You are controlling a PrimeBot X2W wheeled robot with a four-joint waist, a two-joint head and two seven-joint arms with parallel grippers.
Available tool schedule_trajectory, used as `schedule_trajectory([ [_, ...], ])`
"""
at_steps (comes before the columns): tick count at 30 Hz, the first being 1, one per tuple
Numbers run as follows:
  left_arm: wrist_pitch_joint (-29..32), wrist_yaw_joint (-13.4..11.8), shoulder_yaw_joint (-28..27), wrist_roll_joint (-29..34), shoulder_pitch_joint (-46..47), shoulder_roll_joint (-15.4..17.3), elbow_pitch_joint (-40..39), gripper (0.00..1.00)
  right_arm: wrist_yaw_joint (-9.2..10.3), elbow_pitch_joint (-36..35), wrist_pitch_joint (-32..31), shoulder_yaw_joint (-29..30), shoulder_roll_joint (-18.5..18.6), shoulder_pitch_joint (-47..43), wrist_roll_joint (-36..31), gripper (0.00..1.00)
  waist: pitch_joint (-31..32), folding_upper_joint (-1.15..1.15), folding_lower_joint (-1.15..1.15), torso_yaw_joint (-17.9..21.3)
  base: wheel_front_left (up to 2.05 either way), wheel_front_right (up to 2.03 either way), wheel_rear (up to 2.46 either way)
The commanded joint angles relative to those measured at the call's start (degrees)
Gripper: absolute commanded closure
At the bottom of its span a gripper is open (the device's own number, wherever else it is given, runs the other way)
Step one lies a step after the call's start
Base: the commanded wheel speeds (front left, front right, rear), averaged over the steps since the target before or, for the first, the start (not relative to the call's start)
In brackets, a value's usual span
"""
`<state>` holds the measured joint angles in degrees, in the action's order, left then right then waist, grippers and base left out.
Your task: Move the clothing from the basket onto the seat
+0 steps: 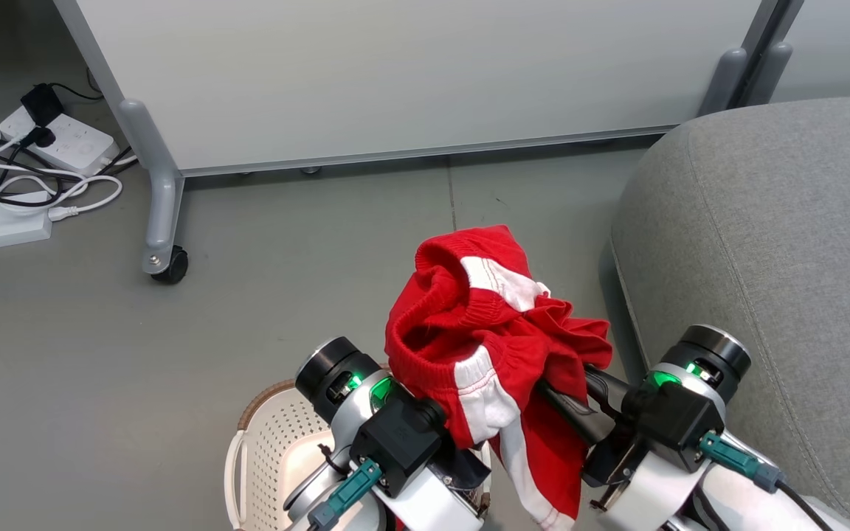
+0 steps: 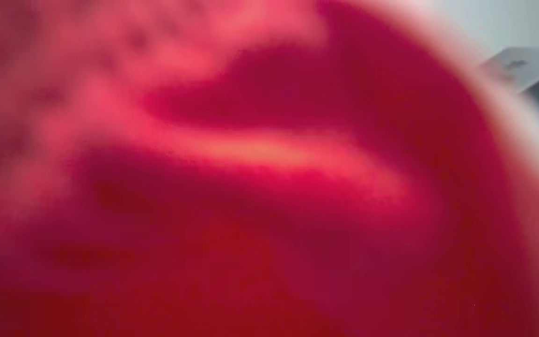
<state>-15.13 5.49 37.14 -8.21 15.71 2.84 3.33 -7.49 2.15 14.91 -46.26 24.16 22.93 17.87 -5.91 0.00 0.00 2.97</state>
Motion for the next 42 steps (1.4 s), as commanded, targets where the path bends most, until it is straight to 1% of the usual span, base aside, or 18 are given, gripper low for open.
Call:
schedule_trajectory([
  [1, -0.03, -0.20, -0.20, -0.10, 0.81, 0.08, -0.04, 1.00, -0.01, 0.22, 0.21, 0.50, -0.15, -0.29, 0.40, 1.00, -0.01, 0.00, 0.00, 0.01, 0.00, 0.00, 0.00],
  [7, -0.02, -0.35, -0.64, -0.74, 0.29, 0.16, 0.15, 1.00, 0.00, -0.49, 0.23, 4.22, -2.04, -1.39, 0.72, 1.00, 0.04, 0.00, 0.00, 0.29, 0.00, 0.00, 0.00],
  [8, -0.02, -0.39, -0.76, -1.03, 0.22, 0.19, 0.03, 0.95, 0.00, -0.55, 0.23, 4.93, -2.43, -1.69, 0.49, 1.00, 0.04, 0.00, 0.00, 0.37, 0.00, 0.00, 0.00],
  [9, -0.02, -0.39, -0.89, -1.09, 0.23, 0.21, 0.03, 0.78, 0.00, -0.60, 0.23, 5.46, -2.89, -2.00, 0.52, 1.00, 0.03, 0.00, 0.00, 0.46, 0.00, 0.00, 0.00],
  [11, -0.01, -0.50, -1.11, -1.02, 0.34, 0.22, 0.22, 0.53, 0.00, -0.73, 0.23, 6.44, -3.55, -2.16, 0.25, 1.00, -0.01, 0.00, 0.00, 0.57, 0.00, 0.00, 0.00],
  [13, -0.02, -0.71, -1.30, -0.88, 0.42, 0.19, 0.21, 0.04, 0.00, -0.97, 0.23, 7.42, -4.31, -2.53, 0.15, 1.00, -0.04, 0.00, 0.00, 0.64, 0.00, 0.00, 0.00],
  [14, -0.02, -0.84, -1.35, -0.92, 0.41, 0.17, 0.17, 0.00, 0.00, -1.06, 0.23, 7.99, -4.77, -2.90, 0.15, 1.00, -0.03, 0.00, 0.00, 0.64, 0.00, 0.00, 0.00],
  [16, -0.02, -0.98, -1.58, -0.91, 0.32, 0.16, 0.40, 0.00, -0.01, -1.30, 0.22, 8.85, -5.03, -3.37, -0.41, 1.00, 0.00, 0.00, 0.00, 0.61, 0.00, 0.00, 0.00],
  [28, -0.02, -1.21, -2.49, -0.20, -0.69, 0.13, 1.63, 0.00, -0.01, -0.83, 0.22, 19.02, -6.78, -5.81, -1.75, 1.00, 0.52, 0.00, 0.00, 0.54, 0.00, 0.00, 0.00],
  [32, -0.02, -1.25, -2.72, 0.04, -0.94, 0.14, 1.99, 0.00, 0.00, -0.62, 0.22, 22.81, -6.69, -6.49, -2.58, 1.00, 0.77, 0.00, 0.00, 0.62, 0.00, 0.00, 0.00],
  [36, -0.02, -1.30, -2.84, 0.01, -1.12, 0.13, 2.27, 0.00, 0.00, -0.34, 0.22, 25.38, -5.80, -7.55, -3.48, 1.00, 1.11, 0.00, 0.00, 0.77, 0.00, 0.00, 0.00],
  [42, -0.02, -1.60, -3.50, -0.28, -2.64, 0.14, 2.48, 0.00, -0.01, 0.86, 0.22, 29.53, -6.21, -10.85, -4.80, 1.00, 2.13, 0.00, 0.00, 1.27, 0.00, 0.00, 0.00],
])
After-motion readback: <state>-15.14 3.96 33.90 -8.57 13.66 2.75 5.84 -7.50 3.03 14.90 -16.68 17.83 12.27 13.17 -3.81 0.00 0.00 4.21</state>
